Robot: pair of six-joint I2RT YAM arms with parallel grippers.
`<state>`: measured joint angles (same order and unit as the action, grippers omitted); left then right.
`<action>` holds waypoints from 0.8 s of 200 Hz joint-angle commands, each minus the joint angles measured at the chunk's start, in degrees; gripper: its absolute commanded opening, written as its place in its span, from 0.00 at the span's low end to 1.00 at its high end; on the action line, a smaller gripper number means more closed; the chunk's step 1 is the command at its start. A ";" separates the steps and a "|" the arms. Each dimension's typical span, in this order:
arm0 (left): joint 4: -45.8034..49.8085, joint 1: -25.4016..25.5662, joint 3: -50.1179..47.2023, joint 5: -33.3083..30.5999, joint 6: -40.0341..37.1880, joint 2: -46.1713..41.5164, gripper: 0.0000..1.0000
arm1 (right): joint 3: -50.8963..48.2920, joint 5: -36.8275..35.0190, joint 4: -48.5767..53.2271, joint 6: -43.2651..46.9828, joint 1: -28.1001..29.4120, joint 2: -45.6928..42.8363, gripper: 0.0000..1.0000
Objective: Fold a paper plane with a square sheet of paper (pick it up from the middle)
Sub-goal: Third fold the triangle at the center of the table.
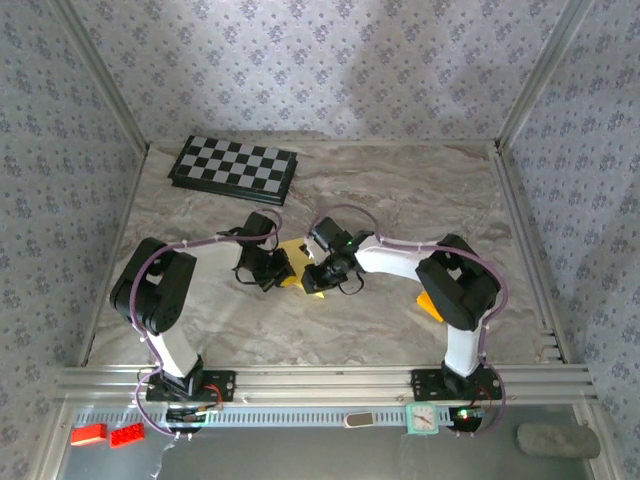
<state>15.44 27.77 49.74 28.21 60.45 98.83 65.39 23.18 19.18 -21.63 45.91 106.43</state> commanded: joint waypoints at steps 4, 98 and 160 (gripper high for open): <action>5.39 0.09 -0.96 -4.74 -1.05 2.95 0.05 | 2.01 -0.69 2.28 -0.54 0.23 1.52 0.19; 5.56 0.09 -1.31 -5.27 -0.87 3.94 0.04 | 2.16 -0.59 4.17 0.26 0.06 3.24 0.19; 6.06 0.09 -1.51 -6.23 -0.90 4.62 0.04 | 2.40 -1.91 5.91 1.41 -0.19 3.78 0.18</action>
<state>15.68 27.75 50.06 28.67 60.45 99.44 66.70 22.96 21.52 -21.39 45.89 108.99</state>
